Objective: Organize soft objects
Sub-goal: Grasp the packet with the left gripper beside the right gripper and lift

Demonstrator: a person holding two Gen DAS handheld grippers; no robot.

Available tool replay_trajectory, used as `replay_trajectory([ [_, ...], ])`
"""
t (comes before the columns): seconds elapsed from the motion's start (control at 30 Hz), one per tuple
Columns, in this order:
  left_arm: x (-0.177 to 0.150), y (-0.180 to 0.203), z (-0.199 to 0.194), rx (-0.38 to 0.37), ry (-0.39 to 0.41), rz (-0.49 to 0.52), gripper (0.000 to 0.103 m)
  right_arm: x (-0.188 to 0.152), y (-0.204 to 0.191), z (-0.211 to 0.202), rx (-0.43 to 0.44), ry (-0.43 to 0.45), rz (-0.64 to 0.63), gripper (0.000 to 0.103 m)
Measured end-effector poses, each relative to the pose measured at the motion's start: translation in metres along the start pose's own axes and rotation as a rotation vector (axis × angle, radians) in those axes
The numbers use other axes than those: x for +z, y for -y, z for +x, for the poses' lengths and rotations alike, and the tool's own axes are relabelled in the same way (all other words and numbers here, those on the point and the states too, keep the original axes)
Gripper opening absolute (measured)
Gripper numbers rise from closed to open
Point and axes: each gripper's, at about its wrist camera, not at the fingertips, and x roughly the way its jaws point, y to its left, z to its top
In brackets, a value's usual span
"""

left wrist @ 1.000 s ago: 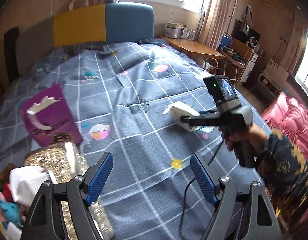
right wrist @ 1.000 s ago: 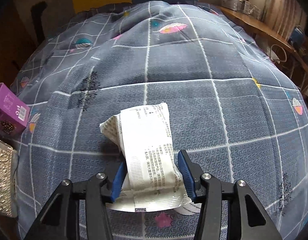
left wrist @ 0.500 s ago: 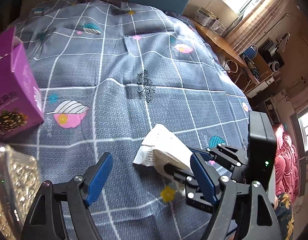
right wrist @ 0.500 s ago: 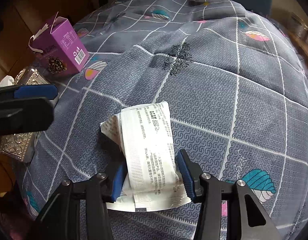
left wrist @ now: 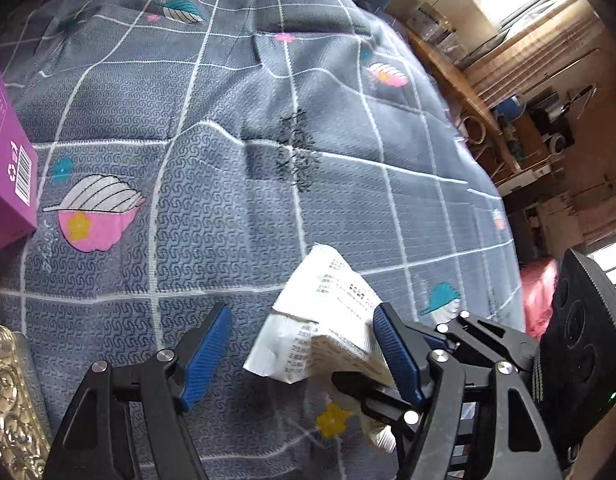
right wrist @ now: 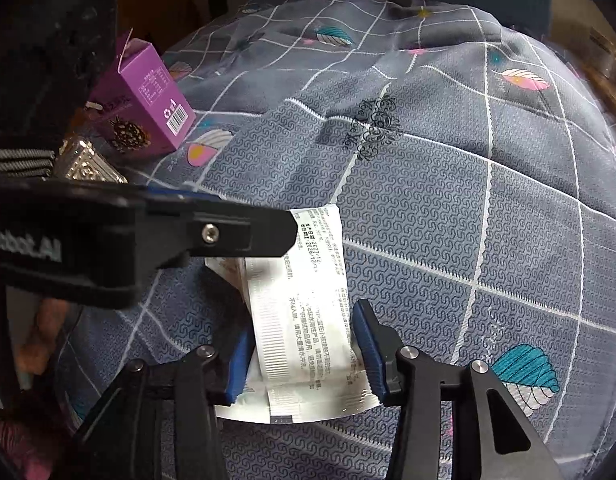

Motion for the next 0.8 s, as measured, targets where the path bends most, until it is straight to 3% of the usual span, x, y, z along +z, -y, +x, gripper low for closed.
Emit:
replay_trajectory([
  [0.1,-0.001,0.004,-0.011,-0.033,0.011,0.017,0.059,0.003,-0.005,-0.009,0.044,0.038,-0.005,0.041],
  [0.17,-0.001,0.006,-0.017,-0.035,0.017,0.024,0.057,0.004,-0.008,-0.011,0.052,0.044,-0.009,0.04],
  [0.23,-0.002,0.004,-0.022,-0.081,0.016,-0.001,0.045,0.005,-0.012,-0.014,0.058,0.061,-0.012,0.04],
  [0.53,-0.013,0.027,-0.05,0.035,0.082,0.152,0.041,0.008,-0.035,-0.025,0.06,0.107,-0.055,0.037],
  [0.8,-0.014,0.036,-0.071,0.094,0.116,0.221,0.041,0.01,-0.05,-0.035,0.042,0.137,-0.033,0.037],
])
